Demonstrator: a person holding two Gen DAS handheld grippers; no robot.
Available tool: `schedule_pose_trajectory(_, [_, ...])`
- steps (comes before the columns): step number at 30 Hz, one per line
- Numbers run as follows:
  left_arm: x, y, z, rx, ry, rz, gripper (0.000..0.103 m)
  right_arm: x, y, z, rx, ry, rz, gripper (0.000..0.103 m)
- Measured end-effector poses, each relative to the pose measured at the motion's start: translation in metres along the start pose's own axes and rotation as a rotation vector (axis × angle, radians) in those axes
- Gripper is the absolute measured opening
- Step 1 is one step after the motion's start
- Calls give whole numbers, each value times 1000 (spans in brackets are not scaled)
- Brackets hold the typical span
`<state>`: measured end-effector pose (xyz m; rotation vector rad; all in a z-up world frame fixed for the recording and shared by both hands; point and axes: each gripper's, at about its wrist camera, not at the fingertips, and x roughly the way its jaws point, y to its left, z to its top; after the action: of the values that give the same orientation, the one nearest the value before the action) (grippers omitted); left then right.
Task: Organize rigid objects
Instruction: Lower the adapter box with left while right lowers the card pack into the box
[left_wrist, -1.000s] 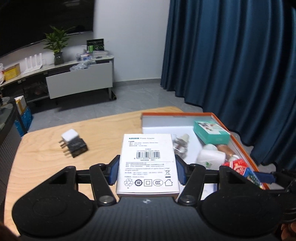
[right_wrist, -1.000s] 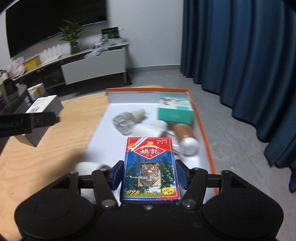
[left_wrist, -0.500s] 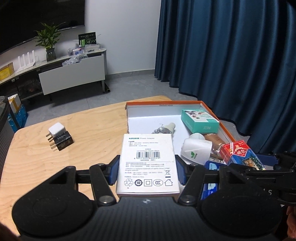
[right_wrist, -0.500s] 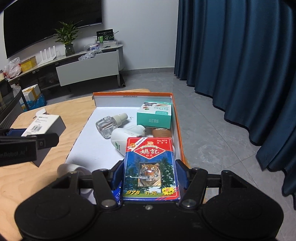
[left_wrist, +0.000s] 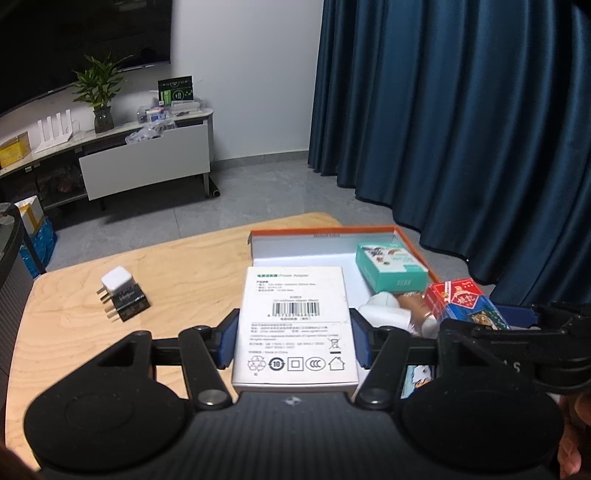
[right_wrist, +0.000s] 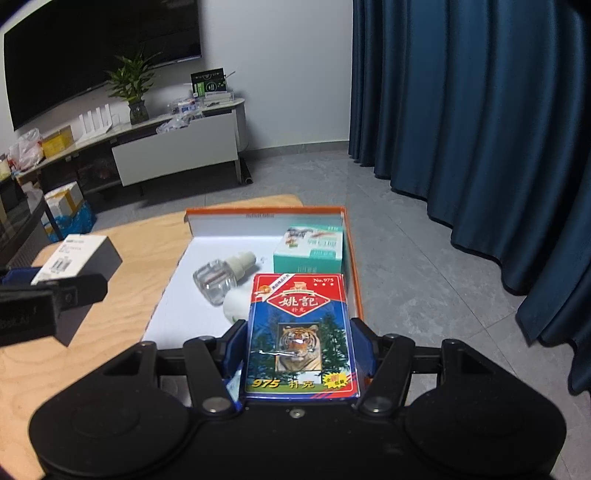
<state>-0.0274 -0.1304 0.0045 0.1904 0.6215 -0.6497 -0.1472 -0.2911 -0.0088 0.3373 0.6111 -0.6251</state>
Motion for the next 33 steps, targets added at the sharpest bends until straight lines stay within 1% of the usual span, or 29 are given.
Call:
schedule_pose_trajectory(6, [1,-2,9,-6,-14,-3,60,3,-4,15,1,-12,-3,71])
schedule_pose_trajectory(16, [5,-2,22,-27,-22,-2,60,10,-2,29,11,7,24,71])
schedule_pose_trajectory(27, [12,-3,24,-47,3,14,60,23,-4,34,6,39,29,71])
schedule_pose_trajectory(33, [16,-7,25,-50,12,9,60,30,-3,36,0,50,32,71])
